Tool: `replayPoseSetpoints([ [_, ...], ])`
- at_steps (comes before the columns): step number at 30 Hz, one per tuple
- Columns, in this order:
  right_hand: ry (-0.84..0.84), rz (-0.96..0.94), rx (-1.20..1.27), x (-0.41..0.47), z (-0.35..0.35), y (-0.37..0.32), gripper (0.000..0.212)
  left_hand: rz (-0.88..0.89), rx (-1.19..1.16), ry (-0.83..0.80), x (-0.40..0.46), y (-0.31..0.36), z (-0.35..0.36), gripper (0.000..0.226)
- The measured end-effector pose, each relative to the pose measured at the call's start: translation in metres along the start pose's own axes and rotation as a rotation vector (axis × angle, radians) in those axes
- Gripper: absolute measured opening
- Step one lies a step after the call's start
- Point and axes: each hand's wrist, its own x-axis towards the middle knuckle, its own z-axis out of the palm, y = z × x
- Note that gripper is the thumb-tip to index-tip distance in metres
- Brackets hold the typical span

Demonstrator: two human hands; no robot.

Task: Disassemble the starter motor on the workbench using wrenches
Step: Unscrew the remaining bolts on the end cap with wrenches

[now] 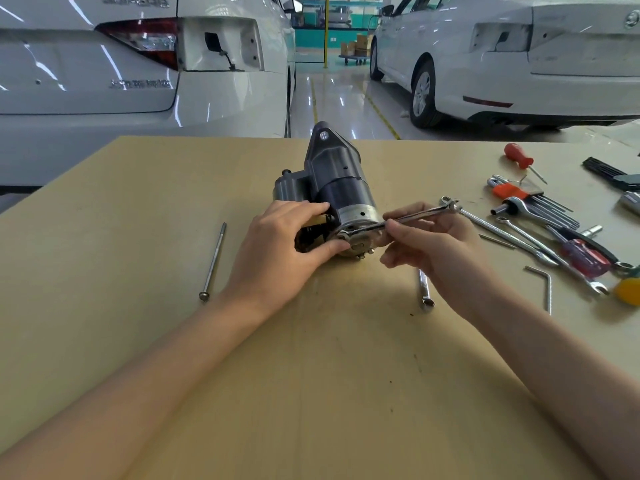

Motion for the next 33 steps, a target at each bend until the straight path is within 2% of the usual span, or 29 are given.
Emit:
replayPoseSetpoints([
  [5,0.104,0.242,0.248,0.002,0.006,0.005,0.005,0.008,0.058,0.032,0.001,-0.001,0.006,0.056],
  [7,0.129,0.292,0.309,0.001,0.009,0.005,0.010,0.022,0.073,0.034,0.002,-0.003,0.007,0.056],
  [13,0.238,0.407,0.511,-0.002,0.020,0.003,0.005,0.048,0.064,0.027,0.002,-0.006,0.006,0.054],
  [22,0.278,0.351,0.546,-0.006,0.030,0.003,0.006,0.118,0.118,0.056,0.002,-0.008,0.007,0.049],
  [27,0.275,0.169,0.360,-0.008,0.031,0.001,0.009,0.149,0.112,0.049,0.003,-0.010,0.006,0.049],
  [30,0.269,0.175,0.349,-0.005,0.031,0.000,0.006,0.185,0.135,0.015,0.005,-0.009,0.006,0.049],
  [33,0.271,0.258,0.425,-0.004,0.032,0.001,0.006,0.187,0.125,-0.007,0.009,-0.011,0.004,0.049],
])
